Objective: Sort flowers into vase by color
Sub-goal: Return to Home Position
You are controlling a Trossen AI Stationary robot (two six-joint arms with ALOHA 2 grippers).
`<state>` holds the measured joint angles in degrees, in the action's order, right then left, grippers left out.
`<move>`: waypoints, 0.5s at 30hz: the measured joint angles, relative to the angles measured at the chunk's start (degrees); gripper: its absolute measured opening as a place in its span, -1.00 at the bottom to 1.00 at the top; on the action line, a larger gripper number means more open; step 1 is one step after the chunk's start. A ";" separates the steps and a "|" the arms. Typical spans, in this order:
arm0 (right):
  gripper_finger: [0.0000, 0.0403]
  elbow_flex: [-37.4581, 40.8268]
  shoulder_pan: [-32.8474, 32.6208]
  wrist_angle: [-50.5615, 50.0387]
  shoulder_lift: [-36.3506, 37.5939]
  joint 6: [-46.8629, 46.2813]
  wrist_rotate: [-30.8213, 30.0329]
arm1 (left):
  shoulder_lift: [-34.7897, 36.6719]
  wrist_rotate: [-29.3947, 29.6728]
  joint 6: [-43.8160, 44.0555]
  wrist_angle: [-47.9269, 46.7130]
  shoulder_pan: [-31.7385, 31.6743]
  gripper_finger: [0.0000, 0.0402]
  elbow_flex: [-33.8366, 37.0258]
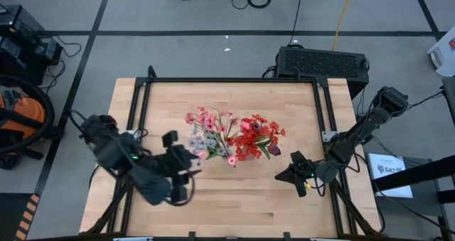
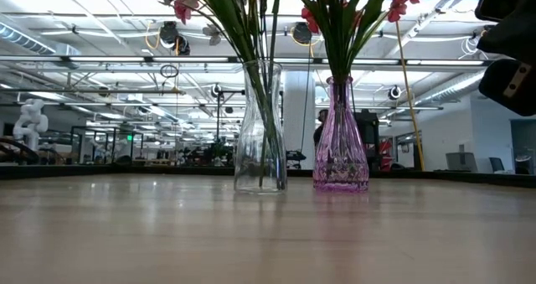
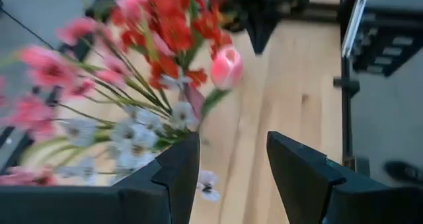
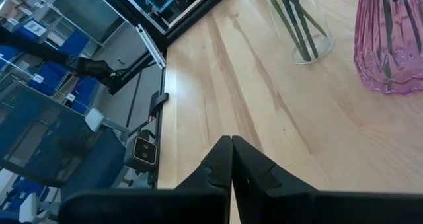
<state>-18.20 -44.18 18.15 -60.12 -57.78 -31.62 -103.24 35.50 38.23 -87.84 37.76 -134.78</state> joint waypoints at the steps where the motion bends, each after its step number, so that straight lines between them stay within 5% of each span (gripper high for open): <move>1: -1.00 0.00 0.00 -0.06 0.00 0.00 0.00 | 0.67 1.21 0.13 0.00 0.64 -0.08 0.00; 10: -1.00 -0.01 0.00 -3.47 0.00 0.01 0.12 | 4.64 15.94 1.70 -1.97 8.19 -0.08 1.89; 15: -1.00 -0.02 0.00 -3.75 0.00 0.09 0.11 | 5.01 16.19 5.54 -0.63 9.39 -0.08 9.26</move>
<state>-18.21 -44.18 14.40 -60.12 -57.69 -31.51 -98.24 51.69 43.77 -88.47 47.16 -125.52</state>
